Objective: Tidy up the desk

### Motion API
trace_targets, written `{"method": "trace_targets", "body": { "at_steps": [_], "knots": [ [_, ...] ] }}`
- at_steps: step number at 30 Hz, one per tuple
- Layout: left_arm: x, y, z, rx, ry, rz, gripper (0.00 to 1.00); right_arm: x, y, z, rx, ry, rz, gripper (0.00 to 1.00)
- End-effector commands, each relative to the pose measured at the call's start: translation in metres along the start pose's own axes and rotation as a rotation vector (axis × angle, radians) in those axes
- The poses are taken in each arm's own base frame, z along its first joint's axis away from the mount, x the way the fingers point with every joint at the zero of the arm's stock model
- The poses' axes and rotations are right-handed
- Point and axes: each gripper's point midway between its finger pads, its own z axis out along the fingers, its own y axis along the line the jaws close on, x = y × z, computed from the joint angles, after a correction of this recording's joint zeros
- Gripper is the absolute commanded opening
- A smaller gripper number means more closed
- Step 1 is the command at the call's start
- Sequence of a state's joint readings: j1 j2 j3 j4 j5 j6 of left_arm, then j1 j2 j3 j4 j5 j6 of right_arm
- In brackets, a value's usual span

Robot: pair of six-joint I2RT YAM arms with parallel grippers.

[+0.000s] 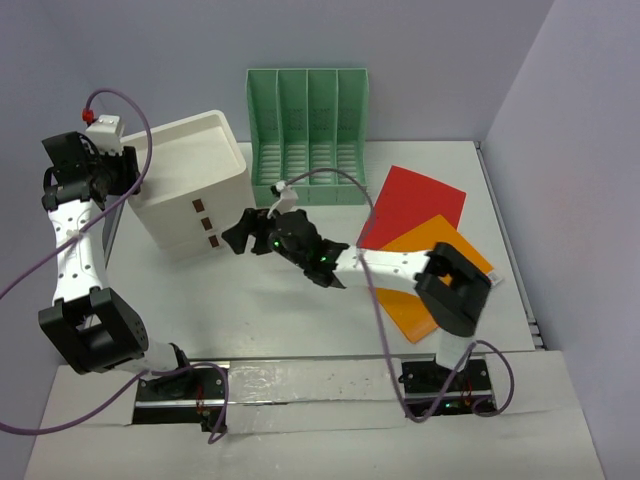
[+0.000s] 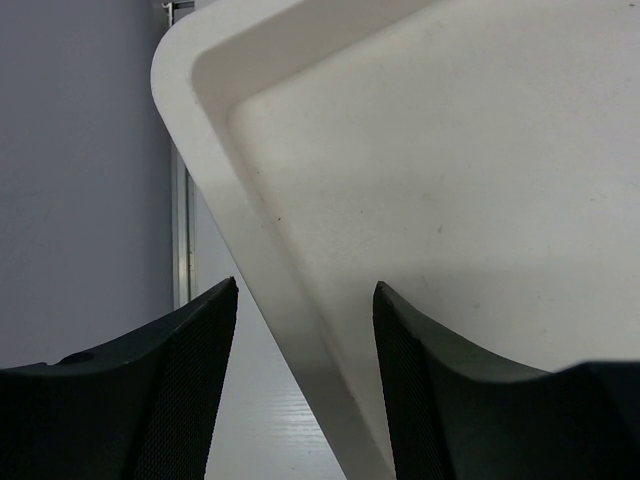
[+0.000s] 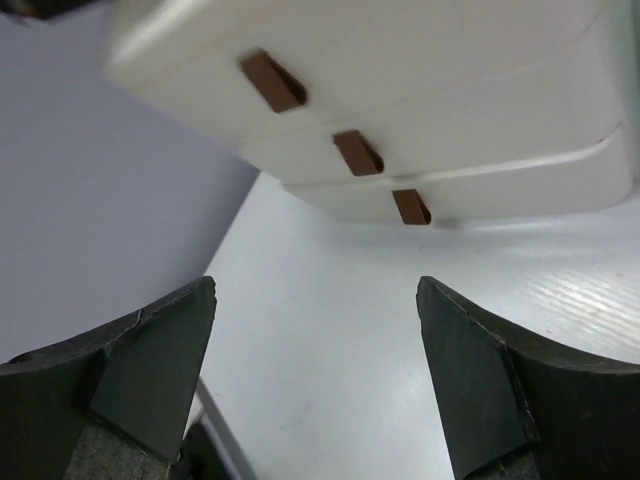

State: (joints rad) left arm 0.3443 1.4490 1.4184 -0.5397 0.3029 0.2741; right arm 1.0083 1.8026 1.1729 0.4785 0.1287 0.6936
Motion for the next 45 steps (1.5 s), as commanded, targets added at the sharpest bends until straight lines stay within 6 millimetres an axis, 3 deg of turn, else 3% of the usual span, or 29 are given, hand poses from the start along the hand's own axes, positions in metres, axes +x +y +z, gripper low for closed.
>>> {"method": "trace_targets", "body": {
  "at_steps": [1,3,5,6,7,8,10,11,14,16,19,21,22,24,27,29,30,34,37,39,45],
  "knots": [
    [-0.019,-0.005,-0.017,0.028,-0.036,0.017,0.64,-0.025,-0.044,-0.064,0.167,0.074,0.051,0.90],
    [-0.027,-0.006,-0.021,0.039,-0.051,0.018,0.64,-0.029,-0.092,-0.092,0.332,0.104,0.128,0.90],
    [-0.042,-0.008,-0.029,0.048,-0.080,0.021,0.65,-0.033,-0.166,-0.155,0.617,0.128,0.185,0.90],
    [-0.046,-0.010,-0.031,0.061,-0.092,0.023,0.65,-0.031,-0.184,-0.176,0.706,0.131,0.162,0.89],
    [-0.052,-0.011,-0.033,0.068,-0.106,0.023,0.65,-0.043,-0.190,-0.186,0.731,0.080,0.150,0.89],
    [-0.057,-0.012,-0.036,0.073,-0.122,0.020,0.65,-0.037,-0.204,-0.212,0.818,0.104,0.137,0.89],
    [-0.074,-0.017,-0.042,0.105,-0.160,0.012,0.65,-0.052,-0.219,-0.247,0.897,0.038,0.188,0.95],
    [-0.083,-0.022,-0.046,0.128,-0.178,0.005,0.64,-0.054,-0.231,-0.267,0.923,0.026,0.248,0.98],
    [-0.101,-0.030,-0.054,0.164,-0.202,-0.003,0.64,-0.054,-0.257,-0.303,0.942,-0.013,0.385,0.98],
    [-0.118,-0.045,-0.064,0.191,-0.227,0.022,0.64,-0.058,-0.288,-0.344,1.005,-0.083,0.497,0.98],
    [-0.126,-0.079,-0.071,0.239,-0.235,0.077,0.64,-0.066,-0.317,-0.387,1.099,-0.174,0.584,1.00],
    [-0.127,-0.121,-0.072,0.285,-0.223,0.159,0.66,-0.063,-0.330,-0.407,1.150,-0.188,0.650,1.00],
    [-0.126,-0.126,-0.071,0.282,-0.218,0.176,0.66,-0.063,-0.336,-0.419,1.178,-0.211,0.689,1.00],
    [-0.120,-0.182,-0.070,0.392,-0.191,0.243,0.66,-0.061,-0.351,-0.443,1.247,-0.261,0.777,1.00],
    [-0.108,-0.232,-0.064,0.482,-0.137,0.299,0.66,-0.056,-0.364,-0.476,1.369,-0.358,0.884,1.00],
    [-0.095,-0.261,-0.058,0.522,-0.091,0.342,0.66,-0.054,-0.367,-0.488,1.416,-0.424,0.920,1.00],
    [-0.082,-0.294,-0.053,0.568,-0.053,0.390,0.66,-0.051,-0.371,-0.502,1.494,-0.479,0.922,1.00],
    [-0.063,-0.354,-0.057,0.653,-0.021,0.479,0.67,-0.034,-0.373,-0.509,1.551,-0.526,0.952,1.00],
    [-0.052,-0.393,-0.064,0.735,-0.010,0.520,0.67,-0.015,-0.376,-0.502,1.533,-0.528,0.983,0.99],
    [-0.032,-0.426,-0.064,0.806,0.029,0.550,0.67,0.013,-0.380,-0.489,1.496,-0.499,1.033,0.97],
    [0.021,-0.487,-0.045,0.913,0.146,0.619,0.68,0.026,-0.394,-0.470,1.454,-0.440,0.980,0.96]
  ]
}}
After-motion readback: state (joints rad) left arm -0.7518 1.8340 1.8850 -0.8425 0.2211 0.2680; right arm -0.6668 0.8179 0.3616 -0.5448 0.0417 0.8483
